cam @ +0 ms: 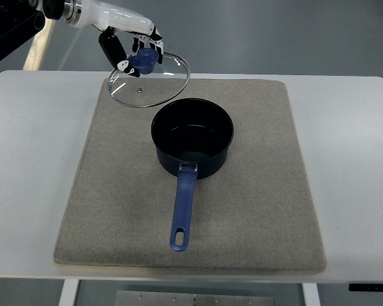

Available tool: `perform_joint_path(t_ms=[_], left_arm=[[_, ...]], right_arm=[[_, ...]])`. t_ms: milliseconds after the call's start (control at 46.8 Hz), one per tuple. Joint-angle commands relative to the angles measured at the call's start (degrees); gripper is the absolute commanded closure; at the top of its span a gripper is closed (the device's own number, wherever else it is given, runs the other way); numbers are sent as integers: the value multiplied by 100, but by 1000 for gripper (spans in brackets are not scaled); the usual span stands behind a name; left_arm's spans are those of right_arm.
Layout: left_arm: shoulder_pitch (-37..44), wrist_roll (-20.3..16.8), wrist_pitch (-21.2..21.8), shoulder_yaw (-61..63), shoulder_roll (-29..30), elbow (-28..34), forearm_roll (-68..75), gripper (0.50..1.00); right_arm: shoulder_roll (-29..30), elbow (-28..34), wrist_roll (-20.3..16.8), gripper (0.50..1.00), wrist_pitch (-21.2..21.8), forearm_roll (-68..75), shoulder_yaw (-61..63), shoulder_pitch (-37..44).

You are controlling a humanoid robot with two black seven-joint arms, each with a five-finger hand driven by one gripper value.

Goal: Open pot lid and place left with left hand
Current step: 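Carry the lid beside the saucepan and lower it onto the mat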

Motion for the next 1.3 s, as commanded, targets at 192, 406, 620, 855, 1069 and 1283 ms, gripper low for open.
perform_joint_path(t_ms=[192, 406, 620, 855, 1069, 1283], left_arm=[[435, -1, 9, 40, 349, -37, 27, 960], [795, -1, 26, 31, 455, -37, 9, 960], [998, -1, 211, 31, 560, -28, 0, 958], [1217, -1, 228, 31, 560, -28, 0, 958], [1349, -1, 237, 31, 560, -37, 9, 958], [1332, -1, 246, -39, 534, -37, -17, 960]], right_arm=[[0, 0, -1, 585, 0, 1, 0, 0], [0, 0, -1, 585, 0, 1, 0, 0], [0, 0, -1, 585, 0, 1, 0, 0], [0, 0, -1, 585, 0, 1, 0, 0], [0, 0, -1, 585, 0, 1, 0, 0], [0, 0, -1, 585, 0, 1, 0, 0]])
